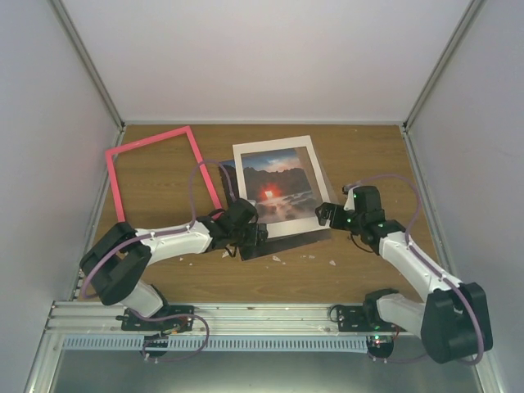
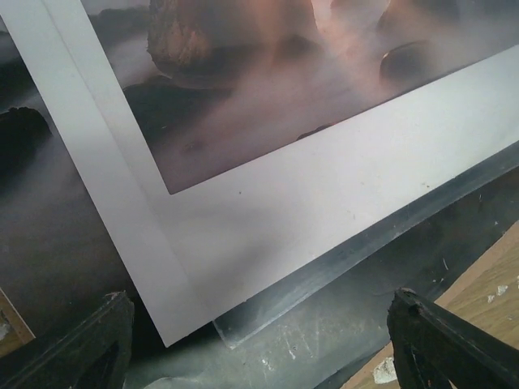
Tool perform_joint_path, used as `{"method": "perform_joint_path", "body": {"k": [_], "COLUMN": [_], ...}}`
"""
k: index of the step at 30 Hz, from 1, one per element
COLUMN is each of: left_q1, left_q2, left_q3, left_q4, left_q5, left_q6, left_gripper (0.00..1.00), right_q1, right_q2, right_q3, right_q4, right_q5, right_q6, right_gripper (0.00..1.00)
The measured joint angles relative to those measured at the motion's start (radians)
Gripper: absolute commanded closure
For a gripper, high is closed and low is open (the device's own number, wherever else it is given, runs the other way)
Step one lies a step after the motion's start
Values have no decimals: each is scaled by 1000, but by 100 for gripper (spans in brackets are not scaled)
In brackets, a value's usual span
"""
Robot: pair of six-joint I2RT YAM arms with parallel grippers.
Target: Take the photo out of the frame
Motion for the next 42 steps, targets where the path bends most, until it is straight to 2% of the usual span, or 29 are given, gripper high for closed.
{"method": "perform_joint_path", "body": {"k": [5,10,13,17,23,29,35,42], "left_q1": [8,25,60,130,263,394,520,625], "left_q2": [-18,-110,-195,-306,-509,-671,-693,-680], "left_q3": [-3,-51,-110,-199,-343,-402,-444,-474], "left_q4": [2,23,37,47,37,-11,-30,-61], "left_q5": [29,89,132,187,292,359,433,510], "left_q6": [-2,-24,-47,-77,-119,-124,-121,-86], "left_gripper": [13,11,11,10,7,4,4,4], "right_q1": [1,32,98,246,467,629,763,831], "right_q2": [-74,-114,-96,-58,59,219,392,554], "right_q3": [-1,-1,-1,5,77,186,317,406], "right_q4": [-60,-84,-84,-81,-65,-61,-52,-58], "right_q5": [23,34,37,63,125,199,243,275], "right_q6": [-4,-19,-31,-48,-87,-132,-159,-186], "right_gripper": [0,0,0,0,2,5,7,11]}}
